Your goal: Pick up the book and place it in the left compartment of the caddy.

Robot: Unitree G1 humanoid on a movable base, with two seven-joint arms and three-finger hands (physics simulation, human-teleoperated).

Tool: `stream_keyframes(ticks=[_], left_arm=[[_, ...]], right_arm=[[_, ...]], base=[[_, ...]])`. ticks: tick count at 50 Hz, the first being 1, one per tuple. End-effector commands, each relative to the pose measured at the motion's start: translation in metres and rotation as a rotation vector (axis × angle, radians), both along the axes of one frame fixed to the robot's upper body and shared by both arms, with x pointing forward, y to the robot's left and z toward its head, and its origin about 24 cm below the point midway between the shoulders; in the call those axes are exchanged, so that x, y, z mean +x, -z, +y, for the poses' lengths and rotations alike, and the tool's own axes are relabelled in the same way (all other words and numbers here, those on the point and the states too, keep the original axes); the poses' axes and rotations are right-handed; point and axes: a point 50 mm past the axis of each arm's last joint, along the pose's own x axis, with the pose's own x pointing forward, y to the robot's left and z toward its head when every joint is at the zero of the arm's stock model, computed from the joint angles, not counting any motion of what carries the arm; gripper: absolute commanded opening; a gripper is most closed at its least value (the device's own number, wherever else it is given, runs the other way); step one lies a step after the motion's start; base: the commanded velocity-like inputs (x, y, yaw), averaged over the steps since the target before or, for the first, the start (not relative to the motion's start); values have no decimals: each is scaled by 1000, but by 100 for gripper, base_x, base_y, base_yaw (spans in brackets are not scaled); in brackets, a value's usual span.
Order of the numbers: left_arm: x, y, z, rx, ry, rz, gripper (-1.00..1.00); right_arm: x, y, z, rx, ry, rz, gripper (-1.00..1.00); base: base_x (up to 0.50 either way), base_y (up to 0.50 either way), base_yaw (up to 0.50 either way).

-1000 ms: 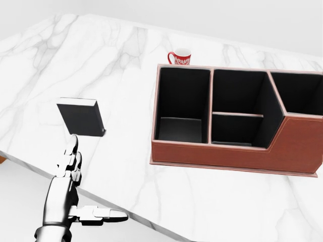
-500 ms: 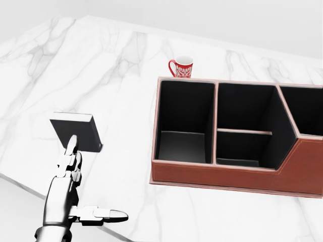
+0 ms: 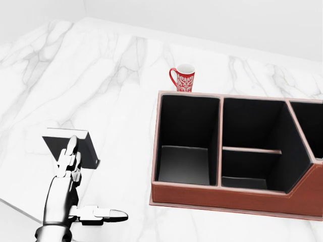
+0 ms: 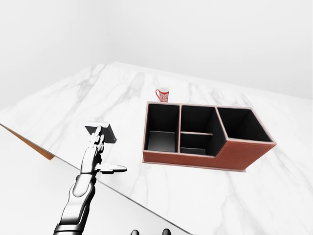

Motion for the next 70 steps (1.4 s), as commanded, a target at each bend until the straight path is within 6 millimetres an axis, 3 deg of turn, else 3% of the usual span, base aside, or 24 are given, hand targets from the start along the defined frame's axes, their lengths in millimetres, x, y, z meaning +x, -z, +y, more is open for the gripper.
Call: stream_keyframes(ticks=[1,31,44,54,62,64,70], left_arm=[[0,-1,0,-4,0,-5,100],[-1,0,0,1,1,-1,100],[-5,-8,5,40,-61,-42,100],[-8,-7,16,348,-231,-71,100],[-10,-20,32,542,-425,-178,100],[-14,-33,37,673,-523,-272,100],[-16,-44,24,944,-457,-375,100]], right_arm=[[0,-1,1,-4,-2,-1,100],[0,-1,1,-6,-3,4,100],[0,-1,2,-9,-12,-10,100],[1,-2,3,-15,-17,-12,100],[1,-2,3,-17,-18,-11,100],[1,-3,3,-17,-17,-11,100],[1,-2,3,-18,-19,-12,100]], base=[[16,8,0],[17,8,0],[11,4,0],[0,0,0],[0,0,0],[0,0,0],[0,0,0]])
